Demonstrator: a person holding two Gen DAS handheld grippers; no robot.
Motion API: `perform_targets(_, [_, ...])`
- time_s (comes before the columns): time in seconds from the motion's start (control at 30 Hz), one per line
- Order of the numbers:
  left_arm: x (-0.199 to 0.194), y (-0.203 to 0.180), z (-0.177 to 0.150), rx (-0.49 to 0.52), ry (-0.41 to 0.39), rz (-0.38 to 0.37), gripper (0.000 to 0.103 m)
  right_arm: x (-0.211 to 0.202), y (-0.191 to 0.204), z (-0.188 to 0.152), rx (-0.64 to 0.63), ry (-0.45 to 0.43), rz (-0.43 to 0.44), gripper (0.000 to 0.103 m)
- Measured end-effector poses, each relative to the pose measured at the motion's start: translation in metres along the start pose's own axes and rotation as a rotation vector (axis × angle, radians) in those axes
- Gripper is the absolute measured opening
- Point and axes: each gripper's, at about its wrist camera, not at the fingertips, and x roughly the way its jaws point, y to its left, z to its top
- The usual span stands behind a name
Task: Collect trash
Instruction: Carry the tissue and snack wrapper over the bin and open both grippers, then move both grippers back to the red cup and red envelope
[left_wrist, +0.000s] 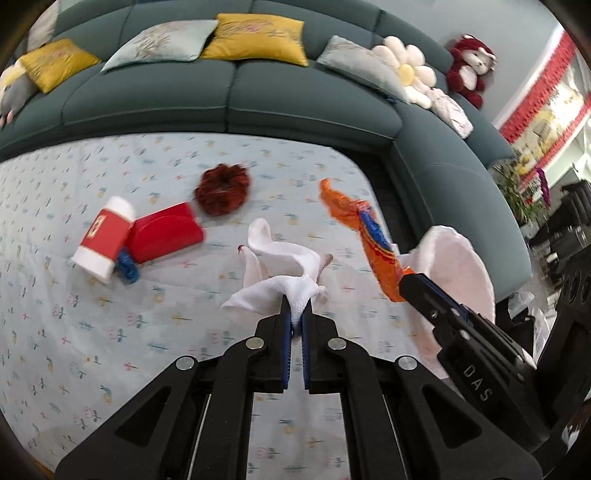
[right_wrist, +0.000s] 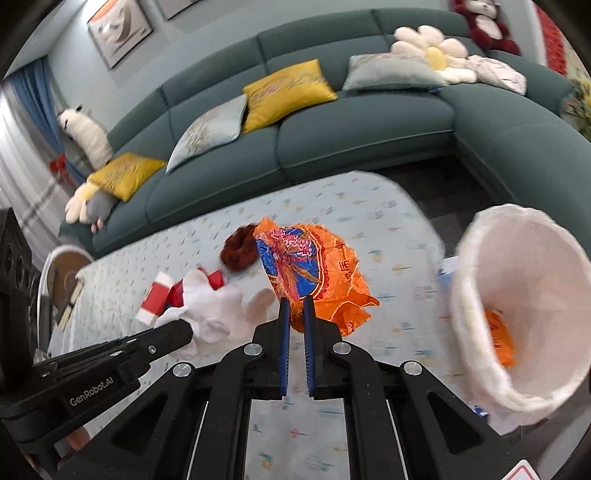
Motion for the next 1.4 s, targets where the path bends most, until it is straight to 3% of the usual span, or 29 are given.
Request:
perform_targets(0.53, [0.008, -0.130, -0.002, 0.189, -0.001, -0.112, 0.004, -0.077, -0.127, 0.004, 0.196, -0.133, -0.123, 0.007])
perform_targets(1.0, [0.038, -0.213, -0.007, 0.293, 0.028, -0.188, 0.005, -0.096, -0.194, -0.012, 0.287, -0.147, -0.188, 0.008])
perform_targets(1.1, [0.041, -0.224, -0.008, 0.305, 0.031, -0.185, 0.010, -0.098, -0.201, -0.012, 0.296, -0.157, -0.214, 0.015])
perform_targets(1.17, [0.043, -0.227, -0.008, 0.311, 0.029, -0.172, 0.033, -0.101, -0.204, -0.013, 0.303, -0.164, -0.218, 0.016])
perform_targets(1.23, [0.042, -0.230, -0.008, 0.307, 0.016, -0.161, 0.042, -0.101, -0.208, -0.013, 0.317, -0.170, -0.225, 0.022])
perform_targets(1.3, [0.043, -0.230, -0.008, 0.303, 0.017, -0.163, 0.044, -0.104, -0.211, -0.014, 0.323, -0.179, -0.229, 0.029])
perform_targets(1.4, [0.044, -0.227, -0.007, 0.295, 0.026, -0.155, 0.044, -0.107, -0.212, -0.014, 0.327, -0.187, -0.228, 0.030])
